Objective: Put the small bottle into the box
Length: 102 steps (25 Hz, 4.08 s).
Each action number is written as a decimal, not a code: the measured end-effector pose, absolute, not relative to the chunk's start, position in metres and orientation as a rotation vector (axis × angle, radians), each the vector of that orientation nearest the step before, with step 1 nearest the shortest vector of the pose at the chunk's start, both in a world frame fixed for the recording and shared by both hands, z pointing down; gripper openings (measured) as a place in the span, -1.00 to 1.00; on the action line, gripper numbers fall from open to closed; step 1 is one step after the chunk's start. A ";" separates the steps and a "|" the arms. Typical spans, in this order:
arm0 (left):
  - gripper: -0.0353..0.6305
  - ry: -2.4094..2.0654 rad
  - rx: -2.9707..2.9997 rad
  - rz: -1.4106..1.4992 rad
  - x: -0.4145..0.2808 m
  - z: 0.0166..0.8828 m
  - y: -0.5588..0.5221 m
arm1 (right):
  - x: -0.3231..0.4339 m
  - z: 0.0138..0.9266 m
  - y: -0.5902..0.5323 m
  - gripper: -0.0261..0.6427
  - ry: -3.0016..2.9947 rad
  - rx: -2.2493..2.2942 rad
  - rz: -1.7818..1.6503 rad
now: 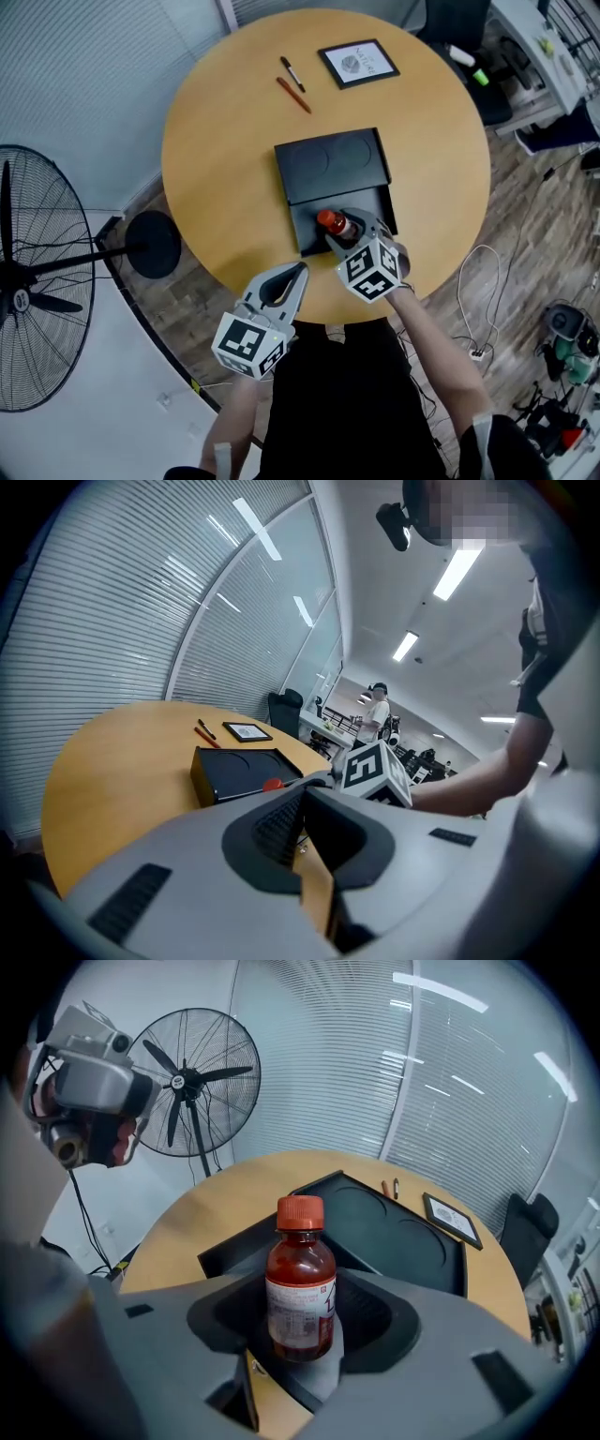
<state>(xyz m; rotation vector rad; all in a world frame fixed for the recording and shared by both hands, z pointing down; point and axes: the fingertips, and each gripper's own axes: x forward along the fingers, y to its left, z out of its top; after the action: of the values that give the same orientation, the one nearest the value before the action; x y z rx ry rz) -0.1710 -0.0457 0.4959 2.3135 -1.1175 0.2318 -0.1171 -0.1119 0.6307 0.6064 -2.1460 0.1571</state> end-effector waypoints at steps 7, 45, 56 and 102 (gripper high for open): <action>-0.90 -1.075 2.316 0.263 -0.173 0.502 -0.042 | -0.116 0.651 -0.117 -0.24 -2.103 0.612 0.154; -0.90 -1.044 2.319 0.273 -0.180 0.501 -0.032 | -0.101 0.686 -0.129 -0.24 -2.015 0.642 0.193; -0.90 -1.045 2.332 0.276 -0.181 0.495 -0.033 | -0.101 0.683 -0.127 -0.25 -2.023 0.625 0.187; -0.90 -1.207 2.513 0.382 -0.127 0.426 -0.074 | -0.036 0.484 -0.086 -0.67 -2.161 0.602 -0.451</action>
<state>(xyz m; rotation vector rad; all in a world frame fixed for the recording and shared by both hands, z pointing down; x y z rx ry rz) -0.1271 -0.0737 0.4261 2.5135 -1.2073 0.3822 -0.0364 -0.0858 0.4841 0.6018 -2.1613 -0.4513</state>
